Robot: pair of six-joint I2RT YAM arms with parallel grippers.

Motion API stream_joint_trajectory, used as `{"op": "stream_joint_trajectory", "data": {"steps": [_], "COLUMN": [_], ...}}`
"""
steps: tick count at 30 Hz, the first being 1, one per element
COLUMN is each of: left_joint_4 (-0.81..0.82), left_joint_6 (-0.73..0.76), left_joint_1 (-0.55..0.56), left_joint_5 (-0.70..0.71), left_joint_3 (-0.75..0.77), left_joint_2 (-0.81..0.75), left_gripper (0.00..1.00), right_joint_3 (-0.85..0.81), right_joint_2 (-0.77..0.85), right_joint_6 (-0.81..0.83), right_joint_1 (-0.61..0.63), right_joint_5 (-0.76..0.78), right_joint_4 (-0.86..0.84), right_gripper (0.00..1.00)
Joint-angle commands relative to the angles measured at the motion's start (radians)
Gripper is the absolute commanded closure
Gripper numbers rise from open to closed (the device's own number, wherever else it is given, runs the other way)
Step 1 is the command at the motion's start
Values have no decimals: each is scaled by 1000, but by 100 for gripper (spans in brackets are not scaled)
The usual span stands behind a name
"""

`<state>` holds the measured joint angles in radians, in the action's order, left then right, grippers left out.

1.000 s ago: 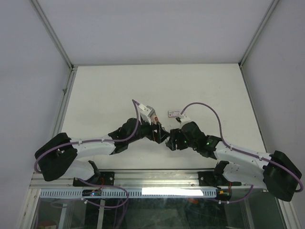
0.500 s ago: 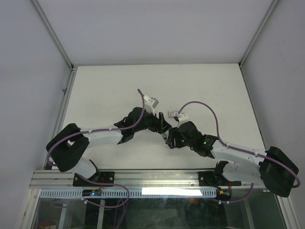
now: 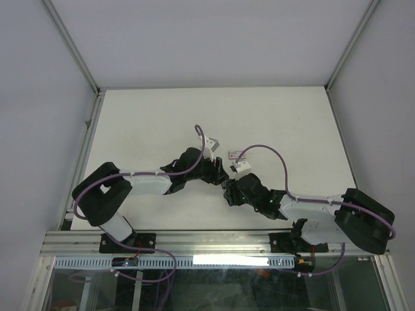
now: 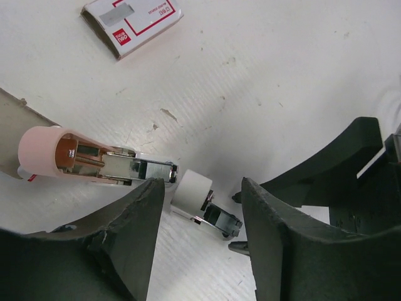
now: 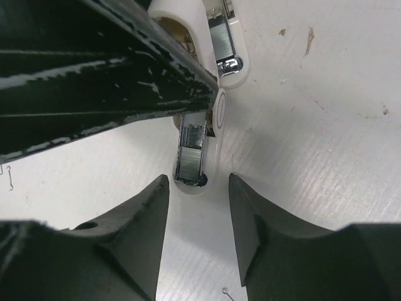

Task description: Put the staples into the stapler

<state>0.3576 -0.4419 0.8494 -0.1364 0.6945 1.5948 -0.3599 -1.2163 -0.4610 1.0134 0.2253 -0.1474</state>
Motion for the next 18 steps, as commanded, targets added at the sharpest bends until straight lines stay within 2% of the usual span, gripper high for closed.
{"op": "stream_joint_trajectory", "data": {"steps": [1, 13, 18], "left_joint_4": [46, 98, 63], "left_joint_6": [23, 53, 133], "left_joint_1": [-3, 10, 85], "left_joint_5": [-24, -65, 57], "left_joint_3": [36, 11, 12], "left_joint_2": [24, 53, 43], "left_gripper": [48, 76, 80], "right_joint_3": [21, 34, 26], "right_joint_2": [-19, -113, -142], "right_joint_6": [29, 50, 47], "right_joint_1": [16, 24, 24], "right_joint_5": [70, 81, 85], "right_joint_4": [-138, -185, -187], "right_gripper": [56, 80, 83]}}
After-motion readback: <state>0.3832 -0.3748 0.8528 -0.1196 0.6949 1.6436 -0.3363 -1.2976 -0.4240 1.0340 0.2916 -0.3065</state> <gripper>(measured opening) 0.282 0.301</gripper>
